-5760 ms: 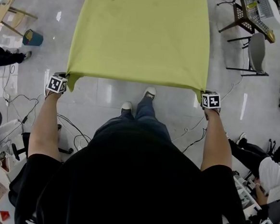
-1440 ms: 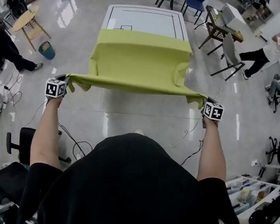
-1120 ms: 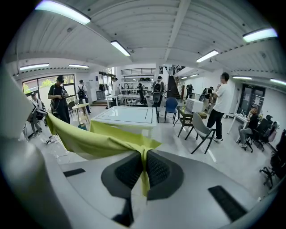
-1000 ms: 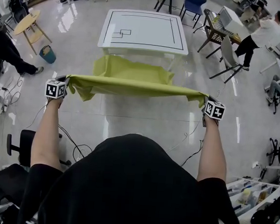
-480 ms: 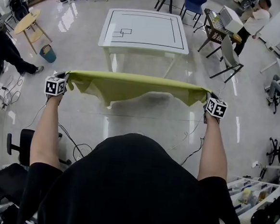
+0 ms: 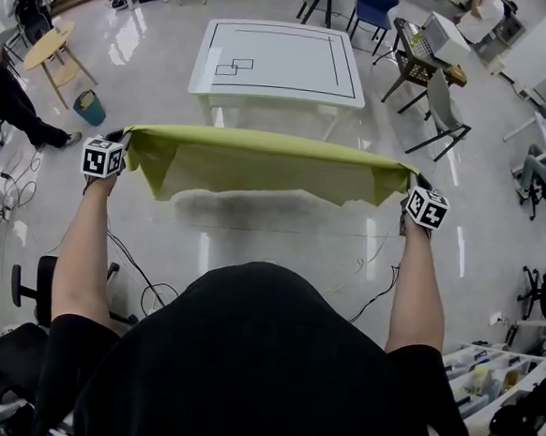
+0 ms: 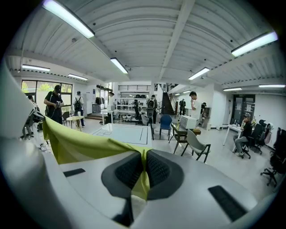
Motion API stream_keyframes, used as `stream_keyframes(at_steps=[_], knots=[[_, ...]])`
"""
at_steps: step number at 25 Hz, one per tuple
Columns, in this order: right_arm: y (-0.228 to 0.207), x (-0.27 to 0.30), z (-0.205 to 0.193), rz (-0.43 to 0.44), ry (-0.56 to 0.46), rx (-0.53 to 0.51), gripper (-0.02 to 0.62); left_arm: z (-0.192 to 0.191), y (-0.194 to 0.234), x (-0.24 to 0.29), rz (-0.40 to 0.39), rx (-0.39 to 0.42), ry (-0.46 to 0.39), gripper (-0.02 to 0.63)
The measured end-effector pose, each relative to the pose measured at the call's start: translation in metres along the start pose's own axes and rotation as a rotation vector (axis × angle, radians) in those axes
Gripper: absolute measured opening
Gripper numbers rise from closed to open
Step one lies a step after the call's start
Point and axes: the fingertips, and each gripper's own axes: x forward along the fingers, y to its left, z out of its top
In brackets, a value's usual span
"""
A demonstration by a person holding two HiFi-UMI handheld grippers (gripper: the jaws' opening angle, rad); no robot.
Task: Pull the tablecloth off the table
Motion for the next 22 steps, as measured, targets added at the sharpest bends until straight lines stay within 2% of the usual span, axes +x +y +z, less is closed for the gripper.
stream_keyframes(at_steps=[9, 14, 22], knots=[[0.003, -0.009, 0.042, -0.018, -0.1, 0.056, 0.018, 0.038, 0.018, -0.013, 0.039, 0.011, -0.08, 0.025], [0.004, -0.008, 0.057, -0.013, -0.118, 0.071, 0.018, 0.057, 0.027, -0.017, 0.05, 0.001, -0.119, 0.025], [0.008, -0.003, 0.067, -0.01, -0.128, 0.07, 0.018, 0.062, 0.035, -0.013, 0.049, -0.013, -0.115, 0.025]])
